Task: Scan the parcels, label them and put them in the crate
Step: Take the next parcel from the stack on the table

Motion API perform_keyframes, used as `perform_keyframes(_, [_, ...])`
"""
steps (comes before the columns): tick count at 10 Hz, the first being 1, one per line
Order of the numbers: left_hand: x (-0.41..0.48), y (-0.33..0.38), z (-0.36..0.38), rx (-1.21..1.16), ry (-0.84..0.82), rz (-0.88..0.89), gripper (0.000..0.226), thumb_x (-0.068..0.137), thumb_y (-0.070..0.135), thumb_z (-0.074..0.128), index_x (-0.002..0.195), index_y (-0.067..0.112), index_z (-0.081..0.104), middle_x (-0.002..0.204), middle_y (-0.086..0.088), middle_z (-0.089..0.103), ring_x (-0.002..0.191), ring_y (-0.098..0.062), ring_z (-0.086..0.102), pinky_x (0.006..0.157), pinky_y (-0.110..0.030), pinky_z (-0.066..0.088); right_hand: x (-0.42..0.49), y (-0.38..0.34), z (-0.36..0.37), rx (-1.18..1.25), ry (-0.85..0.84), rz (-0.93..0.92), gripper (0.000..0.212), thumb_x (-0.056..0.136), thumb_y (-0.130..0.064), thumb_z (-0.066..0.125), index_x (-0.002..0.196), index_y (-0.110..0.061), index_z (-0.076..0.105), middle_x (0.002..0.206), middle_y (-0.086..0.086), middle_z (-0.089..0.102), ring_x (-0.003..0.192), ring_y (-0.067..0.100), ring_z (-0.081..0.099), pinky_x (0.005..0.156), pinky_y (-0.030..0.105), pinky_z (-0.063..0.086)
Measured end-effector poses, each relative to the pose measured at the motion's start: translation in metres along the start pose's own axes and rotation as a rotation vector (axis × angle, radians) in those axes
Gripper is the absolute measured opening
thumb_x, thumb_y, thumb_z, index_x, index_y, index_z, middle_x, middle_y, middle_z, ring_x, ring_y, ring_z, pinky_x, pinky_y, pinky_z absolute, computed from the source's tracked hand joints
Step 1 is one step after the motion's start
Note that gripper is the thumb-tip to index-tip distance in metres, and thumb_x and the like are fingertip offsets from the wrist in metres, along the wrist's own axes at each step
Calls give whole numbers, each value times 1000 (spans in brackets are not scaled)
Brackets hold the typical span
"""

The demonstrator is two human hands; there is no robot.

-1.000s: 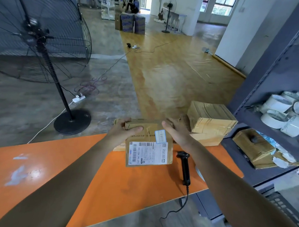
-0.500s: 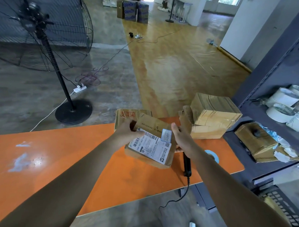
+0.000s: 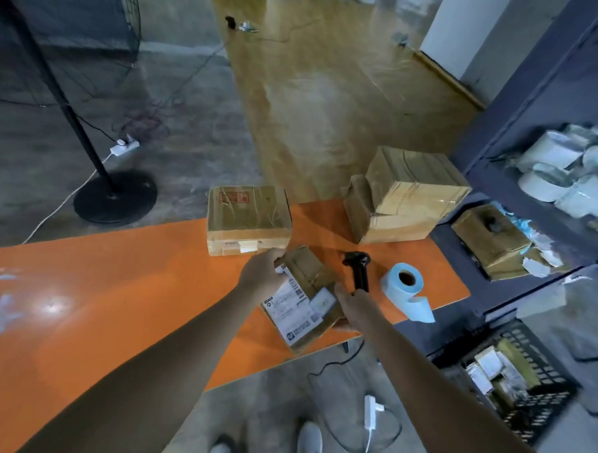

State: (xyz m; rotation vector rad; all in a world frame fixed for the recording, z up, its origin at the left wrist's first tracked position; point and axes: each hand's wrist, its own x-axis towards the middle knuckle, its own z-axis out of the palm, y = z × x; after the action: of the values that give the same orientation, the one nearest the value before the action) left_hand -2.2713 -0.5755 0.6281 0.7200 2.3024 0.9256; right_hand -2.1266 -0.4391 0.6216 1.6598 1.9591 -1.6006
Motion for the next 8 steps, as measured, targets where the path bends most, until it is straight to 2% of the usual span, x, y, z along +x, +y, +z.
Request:
perform_keyframes(1, [7, -1, 11, 33, -16, 17, 51, 93, 23, 62, 141, 16, 46, 136, -9, 55, 106, -27, 62, 85, -35, 49, 8, 15, 2, -66, -24, -56, 21, 98, -30, 55, 99, -10, 50, 99, 14, 65, 97, 36, 69, 81, 42, 59])
perform_keyframes(2, [7, -2, 21, 149, 10, 19, 68, 89, 35, 65, 148, 22, 35, 147, -7, 42, 126, -30, 46, 97, -45, 45, 8, 22, 1, -33, -11, -48, 13, 101, -24, 49, 99, -11, 52, 96, 10, 61, 105, 35, 66, 84, 42, 58])
perform_keyframes(3, [-4, -6, 31, 114, 19, -85, 87, 81, 40, 72, 151, 25, 23, 149, -8, 28, 136, -35, 25, 104, -52, 38, 12, 28, -5, -28, -9, -19, 18, 101, -18, 46, 110, -4, 51, 105, 17, 63, 93, 32, 70, 69, 38, 62])
perform_keyframes(4, [-13, -11, 39, 56, 60, -153, 98, 77, 44, 75, 152, 20, 16, 152, -11, 19, 140, -37, 19, 107, -53, 31, 15, 26, -16, -101, -68, 18, 38, 101, -29, 43, 131, -4, 43, 100, 12, 62, 70, 20, 68, 44, 27, 55])
perform_keyframes(5, [-18, -12, 40, 42, 120, -195, 106, 75, 48, 76, 154, 21, 10, 156, -11, 11, 142, -40, 13, 108, -55, 28, 26, 28, -32, -391, -48, -149, 27, 101, -35, 40, 97, -12, 53, 87, 8, 59, 69, 22, 59, 60, 33, 53])
perform_keyframes(6, [-22, -10, 42, 25, 184, -255, 107, 74, 49, 76, 154, 23, 9, 155, -11, 13, 141, -39, 15, 108, -53, 30, 44, 31, -44, -531, 81, -287, 28, 101, -39, 44, 102, -13, 54, 89, 6, 56, 81, 25, 56, 65, 32, 41])
perform_keyframes(7, [-26, -7, 46, 17, 243, -312, 107, 74, 48, 76, 153, 21, 10, 154, -11, 16, 141, -37, 18, 108, -52, 30, 61, 30, -50, -536, 104, -287, 38, 98, -39, 50, 121, -9, 51, 105, 10, 61, 89, 27, 60, 67, 32, 43])
perform_keyframes(8, [-29, -5, 52, 20, 294, -360, 103, 74, 47, 77, 152, 20, 15, 153, -12, 20, 139, -35, 20, 109, -51, 29, 83, 30, -54, -532, 115, -268, 47, 98, -38, 52, 130, -4, 44, 120, 17, 58, 105, 34, 60, 73, 37, 46])
